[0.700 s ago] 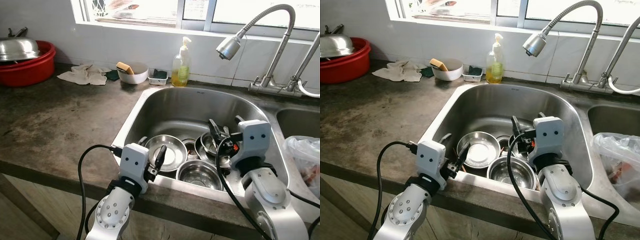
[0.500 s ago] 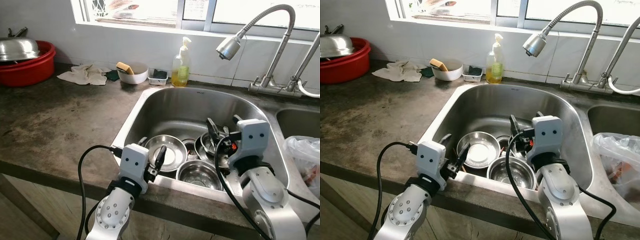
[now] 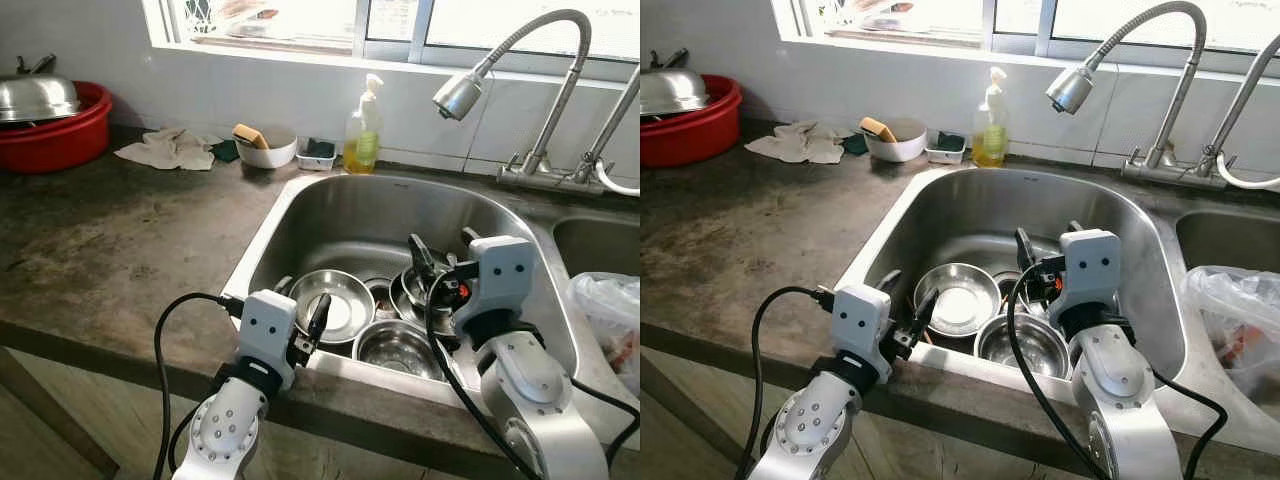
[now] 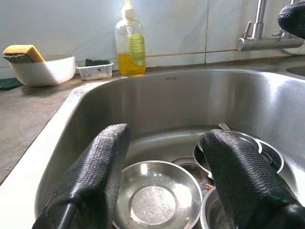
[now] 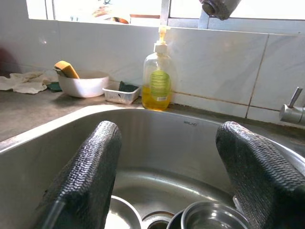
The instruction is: Kitchen organization
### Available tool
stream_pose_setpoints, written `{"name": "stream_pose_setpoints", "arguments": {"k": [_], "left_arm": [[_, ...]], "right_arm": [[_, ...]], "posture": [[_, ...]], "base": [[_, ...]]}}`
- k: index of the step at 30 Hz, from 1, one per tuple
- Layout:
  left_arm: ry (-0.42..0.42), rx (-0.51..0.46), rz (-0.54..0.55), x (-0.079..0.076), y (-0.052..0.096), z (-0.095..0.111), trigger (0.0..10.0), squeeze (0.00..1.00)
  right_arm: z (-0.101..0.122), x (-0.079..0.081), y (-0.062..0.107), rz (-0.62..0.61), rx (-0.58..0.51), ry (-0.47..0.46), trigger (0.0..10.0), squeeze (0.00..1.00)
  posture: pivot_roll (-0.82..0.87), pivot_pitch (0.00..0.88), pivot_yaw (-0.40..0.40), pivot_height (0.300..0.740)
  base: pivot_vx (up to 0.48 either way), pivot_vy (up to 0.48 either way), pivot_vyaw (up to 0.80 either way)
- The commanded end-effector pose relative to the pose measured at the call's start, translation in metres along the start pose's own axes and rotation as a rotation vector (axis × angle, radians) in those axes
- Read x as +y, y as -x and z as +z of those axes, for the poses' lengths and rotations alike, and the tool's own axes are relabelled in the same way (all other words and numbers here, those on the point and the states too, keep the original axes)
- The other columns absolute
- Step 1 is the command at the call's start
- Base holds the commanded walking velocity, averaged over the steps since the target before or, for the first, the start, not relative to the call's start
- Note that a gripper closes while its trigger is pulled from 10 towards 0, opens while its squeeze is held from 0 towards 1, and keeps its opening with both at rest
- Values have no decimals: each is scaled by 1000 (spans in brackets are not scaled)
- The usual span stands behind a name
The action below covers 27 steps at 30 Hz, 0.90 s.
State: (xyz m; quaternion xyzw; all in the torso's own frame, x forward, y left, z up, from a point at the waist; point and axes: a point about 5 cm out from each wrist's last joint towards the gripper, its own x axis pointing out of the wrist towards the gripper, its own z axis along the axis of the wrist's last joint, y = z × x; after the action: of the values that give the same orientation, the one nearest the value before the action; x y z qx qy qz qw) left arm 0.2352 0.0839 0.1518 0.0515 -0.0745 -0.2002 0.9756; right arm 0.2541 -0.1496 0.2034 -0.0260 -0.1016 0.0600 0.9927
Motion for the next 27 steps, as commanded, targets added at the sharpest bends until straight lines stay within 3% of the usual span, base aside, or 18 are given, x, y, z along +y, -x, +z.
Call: {"name": "stream_pose_setpoints", "arguments": {"k": [1, 27], "left_arm": [[-1, -14, 3, -1, 2, 3, 10000, 0], [-5, 10, -2, -1, 5, -2, 10000, 0]], "right_arm": [[2, 1, 0, 1, -16, -8, 10000, 0], [-3, 1, -3, -31, 6, -4, 10000, 0]], "posture": [[64, 0, -52, 740], [67, 0, -46, 740]], "base": [[-277, 0, 0], [-297, 0, 0]]}}
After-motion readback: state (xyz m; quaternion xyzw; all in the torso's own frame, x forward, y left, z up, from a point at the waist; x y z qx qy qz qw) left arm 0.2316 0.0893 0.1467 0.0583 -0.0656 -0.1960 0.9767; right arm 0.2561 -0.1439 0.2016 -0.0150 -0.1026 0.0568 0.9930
